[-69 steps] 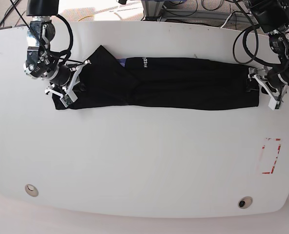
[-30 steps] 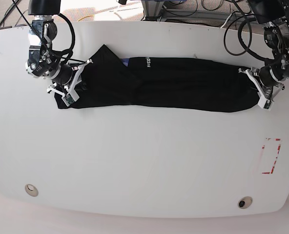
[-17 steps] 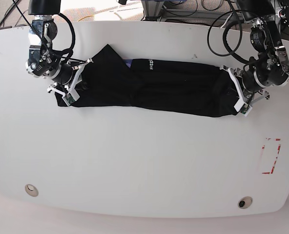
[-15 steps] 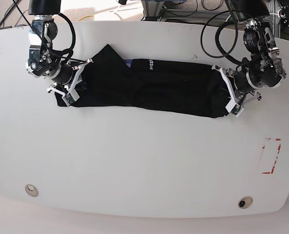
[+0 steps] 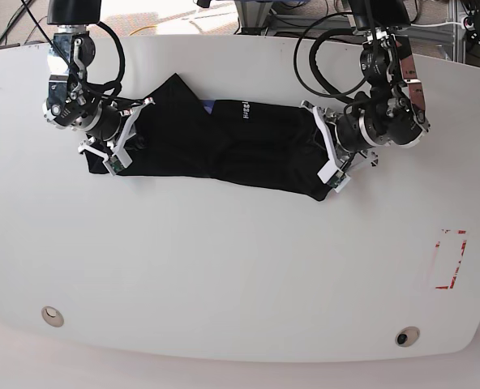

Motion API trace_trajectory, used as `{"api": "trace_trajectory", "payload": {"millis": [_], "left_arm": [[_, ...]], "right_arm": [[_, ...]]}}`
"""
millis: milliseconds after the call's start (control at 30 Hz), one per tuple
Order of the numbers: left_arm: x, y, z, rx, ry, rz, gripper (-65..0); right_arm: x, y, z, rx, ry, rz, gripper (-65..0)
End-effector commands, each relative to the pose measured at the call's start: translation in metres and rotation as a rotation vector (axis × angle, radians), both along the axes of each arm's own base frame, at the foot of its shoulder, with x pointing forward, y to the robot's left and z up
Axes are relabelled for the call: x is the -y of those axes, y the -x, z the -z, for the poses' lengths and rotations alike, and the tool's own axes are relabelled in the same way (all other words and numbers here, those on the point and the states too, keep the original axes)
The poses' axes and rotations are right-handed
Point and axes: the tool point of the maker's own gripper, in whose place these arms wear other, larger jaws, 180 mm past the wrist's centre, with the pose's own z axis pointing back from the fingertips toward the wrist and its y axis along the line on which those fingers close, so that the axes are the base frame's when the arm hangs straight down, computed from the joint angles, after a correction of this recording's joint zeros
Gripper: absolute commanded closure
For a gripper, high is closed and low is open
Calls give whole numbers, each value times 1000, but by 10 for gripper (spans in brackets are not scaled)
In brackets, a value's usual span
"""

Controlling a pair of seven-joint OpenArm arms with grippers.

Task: Layout the t-shirt on the table in an organized manner, then fold the t-shirt properly
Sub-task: 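Push the shirt end with the left gripper toward the right gripper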

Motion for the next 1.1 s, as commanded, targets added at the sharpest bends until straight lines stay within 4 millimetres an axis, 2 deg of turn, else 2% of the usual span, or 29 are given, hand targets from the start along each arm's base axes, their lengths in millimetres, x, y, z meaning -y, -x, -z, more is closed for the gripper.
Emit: {"api": "trace_trajectory", "payload": {"millis": [0,433,567,900,967,1067], "left_arm": [[15,-12,-19,61,55,7,-1],[42,-22,-34,95,121,27,-3],[59,-22,-38,107,122,83,-4],[89,-22,-13,19,183,151,-7],[91,-21,-7,-1,190,151,-29],[92,-23,-2,-23,193,154,-121]], "right_arm": [[-3,-9,-11,43,-19,-1,-19],[-8,-8,-9,40,-33,2,-19],[-8,-8,-9,40,-33,2,-19],[-7,-7,-8,38,-30,3,-19],[-8,-7,-9,38,-33,3,-19],[-8,-7,-9,38,-33,3,-19]]}}
